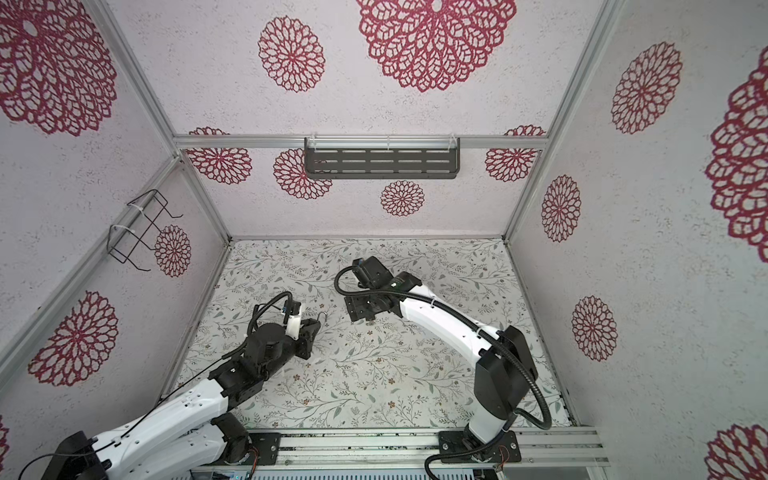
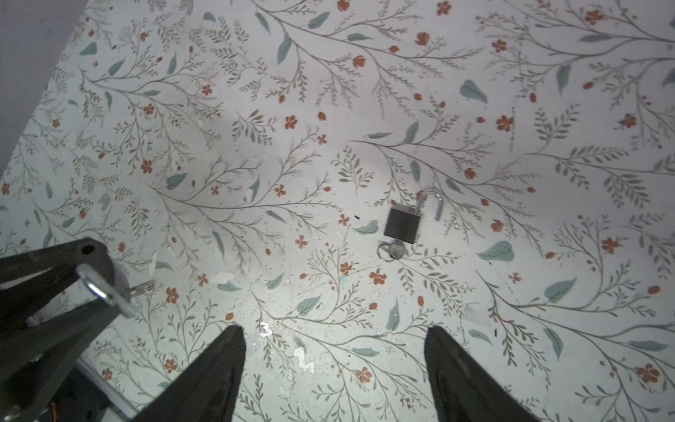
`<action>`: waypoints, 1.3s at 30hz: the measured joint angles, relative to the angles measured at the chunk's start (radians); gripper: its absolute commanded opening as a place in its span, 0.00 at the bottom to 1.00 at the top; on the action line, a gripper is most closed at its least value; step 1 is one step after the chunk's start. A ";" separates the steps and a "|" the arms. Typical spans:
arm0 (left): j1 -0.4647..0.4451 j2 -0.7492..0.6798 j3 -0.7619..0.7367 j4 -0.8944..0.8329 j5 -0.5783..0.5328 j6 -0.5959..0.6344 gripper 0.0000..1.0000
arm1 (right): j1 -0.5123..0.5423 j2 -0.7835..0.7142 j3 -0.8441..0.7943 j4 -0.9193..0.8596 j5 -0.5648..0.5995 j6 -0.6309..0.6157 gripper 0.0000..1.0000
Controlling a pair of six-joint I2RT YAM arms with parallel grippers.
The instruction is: Unlock with the key
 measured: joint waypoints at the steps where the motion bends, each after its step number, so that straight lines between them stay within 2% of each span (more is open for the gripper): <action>1: 0.005 0.038 0.021 -0.013 -0.007 -0.021 0.00 | -0.020 -0.023 -0.044 0.026 0.007 0.012 0.81; 8: 0.049 0.371 0.207 -0.100 -0.009 -0.189 0.00 | -0.150 -0.166 -0.315 0.210 0.019 0.087 0.83; 14: 0.075 0.636 0.388 -0.191 0.027 -0.286 0.00 | -0.238 -0.235 -0.431 0.320 -0.012 0.127 0.83; 26: 0.114 0.838 0.541 -0.322 0.045 -0.345 0.00 | -0.314 -0.324 -0.542 0.405 -0.039 0.136 0.83; 27: 0.115 0.843 0.552 -0.329 0.043 -0.347 0.08 | -0.319 -0.328 -0.549 0.409 -0.040 0.136 0.83; 30: 0.119 0.843 0.554 -0.341 0.042 -0.349 0.40 | -0.325 -0.344 -0.568 0.421 -0.039 0.135 0.83; 37: 0.169 0.787 0.541 -0.375 0.040 -0.347 0.82 | -0.366 -0.394 -0.587 0.431 0.013 0.131 0.90; 39: 0.196 0.715 0.527 -0.383 0.027 -0.338 0.93 | -0.397 -0.410 -0.588 0.433 0.065 0.121 0.97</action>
